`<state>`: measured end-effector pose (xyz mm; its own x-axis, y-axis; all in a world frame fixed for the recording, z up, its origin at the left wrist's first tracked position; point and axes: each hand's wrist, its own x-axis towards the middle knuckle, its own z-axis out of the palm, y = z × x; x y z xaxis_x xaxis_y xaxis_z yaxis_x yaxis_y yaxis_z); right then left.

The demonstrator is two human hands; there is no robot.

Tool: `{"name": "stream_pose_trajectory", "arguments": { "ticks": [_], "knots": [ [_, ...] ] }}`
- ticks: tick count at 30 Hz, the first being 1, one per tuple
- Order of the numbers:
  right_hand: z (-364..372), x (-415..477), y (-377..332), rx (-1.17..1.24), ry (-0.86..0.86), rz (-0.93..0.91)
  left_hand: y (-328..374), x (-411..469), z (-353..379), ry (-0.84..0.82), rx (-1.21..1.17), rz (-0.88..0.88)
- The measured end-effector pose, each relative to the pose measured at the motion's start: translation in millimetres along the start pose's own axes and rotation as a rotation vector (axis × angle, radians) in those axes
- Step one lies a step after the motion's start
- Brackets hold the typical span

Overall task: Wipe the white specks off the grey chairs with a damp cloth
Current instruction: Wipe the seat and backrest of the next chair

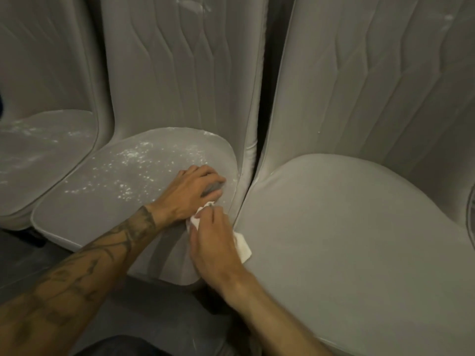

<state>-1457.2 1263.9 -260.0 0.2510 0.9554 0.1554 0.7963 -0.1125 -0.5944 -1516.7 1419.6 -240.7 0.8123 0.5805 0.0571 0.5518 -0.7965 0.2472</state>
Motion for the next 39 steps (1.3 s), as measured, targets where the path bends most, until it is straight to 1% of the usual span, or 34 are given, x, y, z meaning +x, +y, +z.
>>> {"name": "stream_pose_trajectory", "arguments": {
  "ticks": [1,3,5,7,11,15,17,19,22,26,29,30,32,33,34,35,37,39],
  "knots": [
    [-9,4,7,0.011,0.0,-0.018,1,2,-2,-0.017,0.003,-0.007],
    [-29,15,31,-0.117,0.025,0.017,3,6,1,0.001,0.007,-0.017],
    [-48,30,64,-0.221,0.115,0.084,12,15,8,0.091,0.004,0.003],
    [-64,47,94,-0.263,0.204,0.132,27,29,16,0.181,0.002,0.027],
    [-95,86,131,-0.301,0.358,0.221,55,70,18,0.363,0.044,0.072],
    [-138,118,156,-0.314,0.498,0.167,69,121,-2,0.621,0.069,0.035],
    [-168,134,169,-0.366,0.595,0.136,73,148,-14,0.742,0.125,0.058],
    [-201,148,183,-0.451,0.672,0.109,80,175,-27,0.825,0.204,0.118],
    [-250,159,207,-0.641,0.759,0.025,98,218,-49,0.875,0.223,0.228],
    [-328,165,238,-0.846,0.851,-0.136,121,264,-83,0.937,0.181,0.233],
    [-396,182,244,-0.975,0.945,-0.221,127,285,-99,0.982,0.168,0.244],
    [-414,190,244,-0.982,0.998,-0.219,127,289,-101,0.993,0.157,0.247],
    [-432,207,241,-0.907,1.148,-0.132,127,292,-99,1.012,0.145,0.251],
    [-428,212,239,-0.855,1.224,-0.085,126,293,-98,1.019,0.147,0.253],
    [-416,215,240,-0.828,1.267,-0.065,125,294,-97,1.024,0.149,0.255],
    [-398,213,244,-0.836,1.247,-0.075,124,294,-96,1.025,0.15,0.26],
    [-364,200,256,-0.896,1.064,-0.176,123,296,-96,1.026,0.148,0.268],
    [-362,189,261,-0.947,0.889,-0.257,122,297,-96,1.024,0.143,0.267]
  ]
}}
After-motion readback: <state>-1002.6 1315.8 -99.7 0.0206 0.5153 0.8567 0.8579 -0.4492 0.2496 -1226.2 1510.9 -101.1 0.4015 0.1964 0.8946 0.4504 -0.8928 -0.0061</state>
